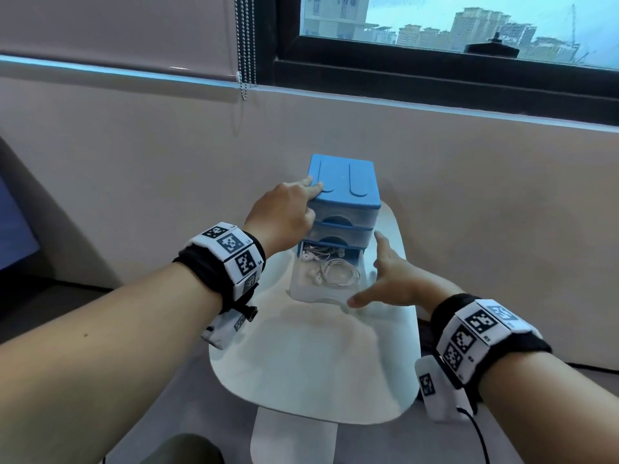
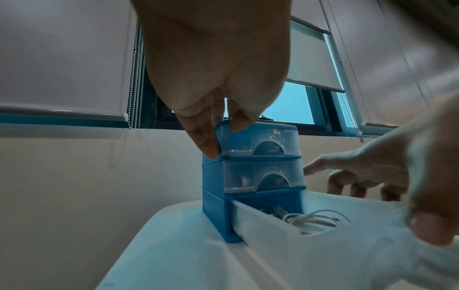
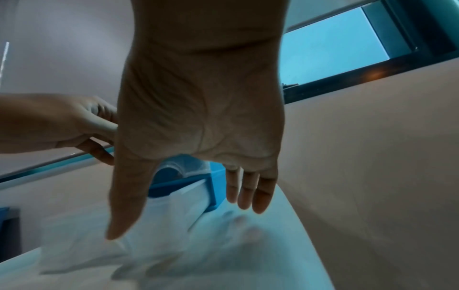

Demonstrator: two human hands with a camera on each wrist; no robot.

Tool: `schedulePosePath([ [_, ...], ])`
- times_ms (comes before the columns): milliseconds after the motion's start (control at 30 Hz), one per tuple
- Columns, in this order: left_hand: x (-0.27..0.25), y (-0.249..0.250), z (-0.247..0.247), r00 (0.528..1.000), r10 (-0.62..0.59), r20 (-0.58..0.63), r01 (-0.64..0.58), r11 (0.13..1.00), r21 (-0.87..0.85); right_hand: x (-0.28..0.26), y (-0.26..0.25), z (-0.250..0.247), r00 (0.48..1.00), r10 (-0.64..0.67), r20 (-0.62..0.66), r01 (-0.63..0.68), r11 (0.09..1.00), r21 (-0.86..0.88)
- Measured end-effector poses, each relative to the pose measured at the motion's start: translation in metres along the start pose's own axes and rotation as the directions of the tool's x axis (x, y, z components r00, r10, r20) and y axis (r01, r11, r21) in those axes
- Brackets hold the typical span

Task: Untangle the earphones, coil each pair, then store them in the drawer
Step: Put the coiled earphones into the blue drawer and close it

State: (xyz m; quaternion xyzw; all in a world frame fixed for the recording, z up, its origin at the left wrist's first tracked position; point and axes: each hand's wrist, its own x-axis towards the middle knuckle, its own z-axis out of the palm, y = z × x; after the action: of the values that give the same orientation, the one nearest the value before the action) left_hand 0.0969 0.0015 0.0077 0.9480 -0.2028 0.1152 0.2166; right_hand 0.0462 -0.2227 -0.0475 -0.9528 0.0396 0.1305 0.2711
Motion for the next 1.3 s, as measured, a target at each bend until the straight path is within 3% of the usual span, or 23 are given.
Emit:
schedulePosePath([
  [233,0.0,0.003,-0.004,1.0,-0.029,-0.001,0.029,0.999,-0.03,0.024,-0.009,0.008,0.968,-0.088,-0.234,0.149,0.954,0.259],
  [500,-0.001,0.003,-0.003,0.999,-0.04,-0.001,0.04,0.999,-0.037,0.027,-0.018,0.001,0.887,-0.068,-0.457,0.169,0.968,0.184],
  [667,-0.001,0.003,-0.003,0.999,-0.043,0.001,0.043,0.999,-0.016,0.018,-0.022,-0.01,0.797,-0.242,-0.553,0.387,0.908,0.161],
  [800,-0.001,0.004,-0.003,0.999,-0.042,0.006,0.042,0.999,-0.007,0.011,-0.03,-0.028,0.766,-0.322,-0.556,0.332,0.939,-0.088],
  [900,-0.001,0.004,-0.004,0.999,-0.049,0.015,0.049,0.999,0.016,0.008,-0.037,-0.036,0.789,-0.354,-0.502,0.265,0.933,-0.242],
  [1300,-0.001,0.006,-0.003,0.998,-0.056,0.007,0.056,0.998,-0.004,0.001,-0.043,-0.037,0.785,-0.345,-0.514,0.201,0.927,-0.315],
])
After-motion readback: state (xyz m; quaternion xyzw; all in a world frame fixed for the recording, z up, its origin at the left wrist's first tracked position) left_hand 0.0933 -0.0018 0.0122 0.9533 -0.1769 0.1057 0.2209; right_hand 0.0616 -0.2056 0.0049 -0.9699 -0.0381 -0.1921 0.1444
